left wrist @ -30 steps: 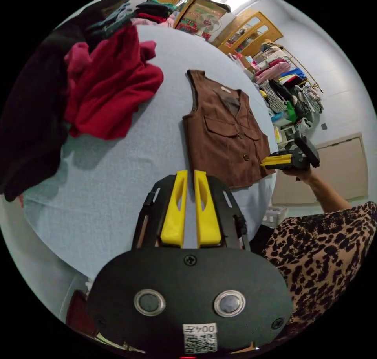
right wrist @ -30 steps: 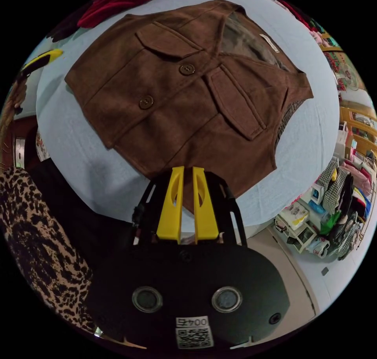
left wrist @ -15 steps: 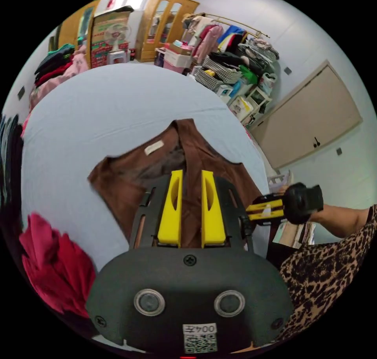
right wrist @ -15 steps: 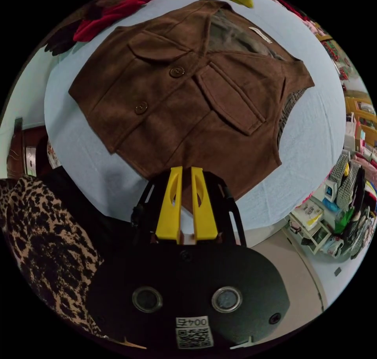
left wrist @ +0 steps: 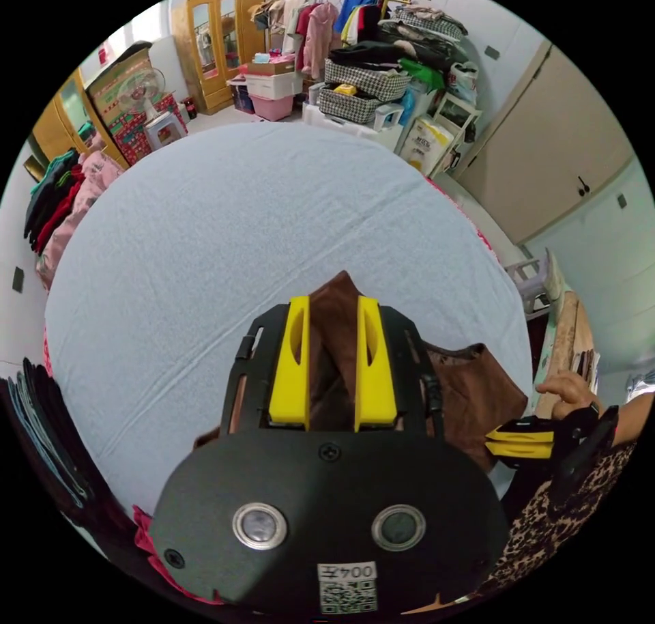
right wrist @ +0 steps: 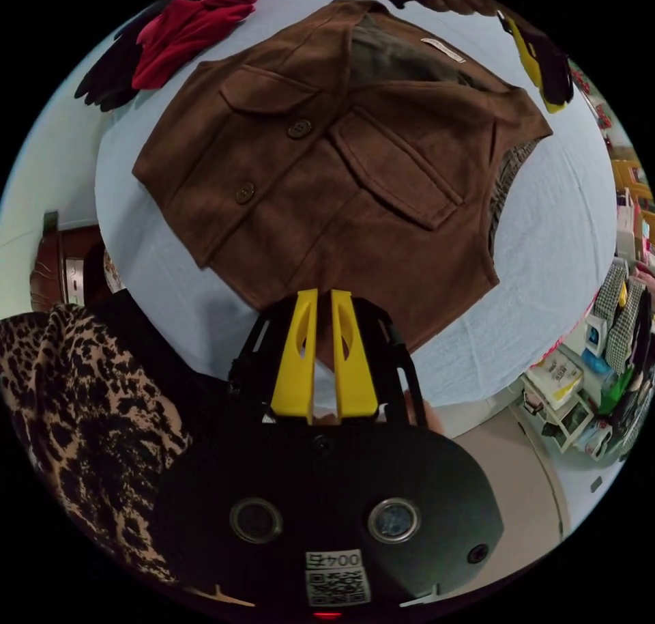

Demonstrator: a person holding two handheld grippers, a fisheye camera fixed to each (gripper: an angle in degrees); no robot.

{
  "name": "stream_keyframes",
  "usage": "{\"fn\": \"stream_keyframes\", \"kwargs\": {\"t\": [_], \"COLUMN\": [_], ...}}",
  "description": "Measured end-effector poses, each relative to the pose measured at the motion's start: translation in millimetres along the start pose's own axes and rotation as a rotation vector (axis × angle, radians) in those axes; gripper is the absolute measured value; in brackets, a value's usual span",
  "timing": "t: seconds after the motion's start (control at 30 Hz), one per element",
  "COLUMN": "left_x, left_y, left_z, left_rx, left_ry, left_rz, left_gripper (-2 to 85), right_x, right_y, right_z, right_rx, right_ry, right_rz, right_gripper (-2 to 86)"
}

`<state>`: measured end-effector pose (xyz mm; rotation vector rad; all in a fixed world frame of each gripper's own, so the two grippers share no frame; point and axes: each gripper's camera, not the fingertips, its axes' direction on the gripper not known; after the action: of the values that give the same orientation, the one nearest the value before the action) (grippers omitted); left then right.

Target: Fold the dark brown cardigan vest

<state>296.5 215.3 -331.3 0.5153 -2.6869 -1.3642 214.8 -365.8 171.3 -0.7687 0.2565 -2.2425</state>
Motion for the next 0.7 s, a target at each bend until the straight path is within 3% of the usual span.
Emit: {"fn": "stream_keyframes", "kwargs": {"t": [0.37,0.7], "left_x": [12.3,-12.6], "left_y": [-22.4,35.6], "left_z": [59.7,-34.3], "left_rx": [-0.131,0.087], "left_ry": [-0.108,-0.014], "left_rz": [0.026,-0.099], "left_gripper": [11.1,14.0], "right_x": [5.3,22.0], "right_y": [-1.0,2.9], "right_z": [-2.1,-3.0], "right_rx": [-0.034,-0.04], "right_ry": [0.004,-0.107], "right_rz": [0.023,0.111], "right_gripper": [3.5,3.8]}}
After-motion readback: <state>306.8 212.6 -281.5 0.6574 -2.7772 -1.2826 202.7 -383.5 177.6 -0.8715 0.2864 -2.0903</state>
